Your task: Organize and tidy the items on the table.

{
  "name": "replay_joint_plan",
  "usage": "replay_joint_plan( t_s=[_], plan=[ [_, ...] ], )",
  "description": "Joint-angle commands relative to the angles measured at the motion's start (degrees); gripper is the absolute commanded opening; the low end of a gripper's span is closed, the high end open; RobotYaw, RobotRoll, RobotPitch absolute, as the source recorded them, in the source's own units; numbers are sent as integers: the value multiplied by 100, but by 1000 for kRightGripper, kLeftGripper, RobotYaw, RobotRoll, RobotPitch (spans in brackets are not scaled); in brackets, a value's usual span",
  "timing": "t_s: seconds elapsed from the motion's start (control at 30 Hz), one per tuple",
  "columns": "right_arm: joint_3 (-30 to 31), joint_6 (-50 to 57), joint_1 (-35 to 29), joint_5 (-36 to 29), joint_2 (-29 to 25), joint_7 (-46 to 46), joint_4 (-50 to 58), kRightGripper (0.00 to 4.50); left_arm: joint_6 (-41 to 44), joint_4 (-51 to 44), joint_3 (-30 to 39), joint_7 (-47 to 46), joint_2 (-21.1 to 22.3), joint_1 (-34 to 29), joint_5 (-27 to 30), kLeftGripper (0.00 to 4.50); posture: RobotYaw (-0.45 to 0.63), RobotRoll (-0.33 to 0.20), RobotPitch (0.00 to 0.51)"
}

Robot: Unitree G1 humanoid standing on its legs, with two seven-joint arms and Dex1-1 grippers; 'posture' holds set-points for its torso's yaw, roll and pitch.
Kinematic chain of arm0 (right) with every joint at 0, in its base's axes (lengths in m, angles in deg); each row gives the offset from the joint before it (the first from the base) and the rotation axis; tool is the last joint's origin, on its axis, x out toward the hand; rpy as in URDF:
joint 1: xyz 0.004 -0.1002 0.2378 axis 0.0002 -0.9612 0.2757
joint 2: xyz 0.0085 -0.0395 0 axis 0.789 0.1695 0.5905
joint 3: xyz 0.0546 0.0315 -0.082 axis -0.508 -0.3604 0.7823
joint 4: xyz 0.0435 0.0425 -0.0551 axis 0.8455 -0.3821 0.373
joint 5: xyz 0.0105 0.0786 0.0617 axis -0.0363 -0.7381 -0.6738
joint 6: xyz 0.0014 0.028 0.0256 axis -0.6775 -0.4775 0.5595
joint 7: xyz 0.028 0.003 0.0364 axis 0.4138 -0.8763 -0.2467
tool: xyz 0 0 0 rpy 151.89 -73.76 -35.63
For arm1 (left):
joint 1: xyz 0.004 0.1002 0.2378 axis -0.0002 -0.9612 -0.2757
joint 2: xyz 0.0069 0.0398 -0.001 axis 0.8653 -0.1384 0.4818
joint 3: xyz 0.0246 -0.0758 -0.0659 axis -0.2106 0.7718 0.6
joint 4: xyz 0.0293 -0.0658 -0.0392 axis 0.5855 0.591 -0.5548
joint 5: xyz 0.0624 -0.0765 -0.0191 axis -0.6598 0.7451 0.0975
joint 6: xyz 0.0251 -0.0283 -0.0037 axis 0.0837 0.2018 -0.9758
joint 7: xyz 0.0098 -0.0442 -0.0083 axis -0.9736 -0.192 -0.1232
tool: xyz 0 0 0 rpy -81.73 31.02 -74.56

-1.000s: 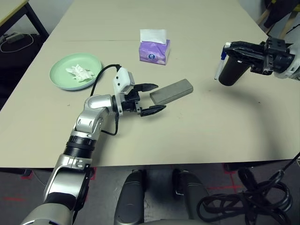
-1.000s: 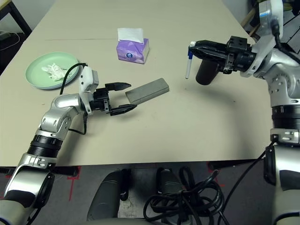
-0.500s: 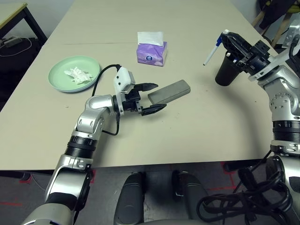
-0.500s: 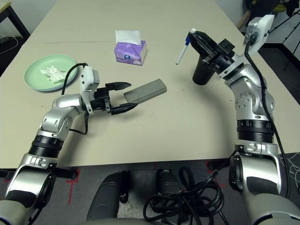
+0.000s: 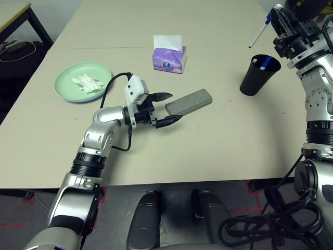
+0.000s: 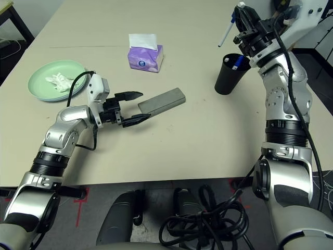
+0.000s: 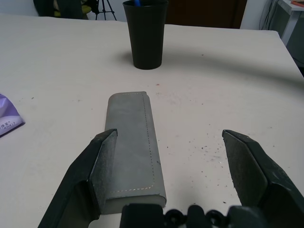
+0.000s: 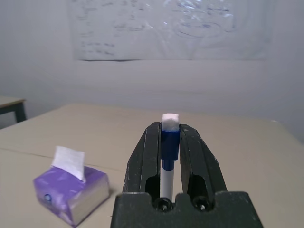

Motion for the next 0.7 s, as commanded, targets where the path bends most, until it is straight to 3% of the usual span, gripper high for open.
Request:
replay_joint_plan(
  t_s=[0.03,0.37,0.7],
  plan=[
    [-166,288,128,82,-44,-441,-47,406,51,-143,-36,37,22,-80,5,4500,13,0,150],
    [-220,1194,77,71,-117,-857,203,406,-112,101,21,87,49,153,-32,4500,19,0,154],
    [-208,1333,-151,147,-110,-816,377,406,-280,207,7,33,13,239,-93,4500,16,0,148]
  ],
)
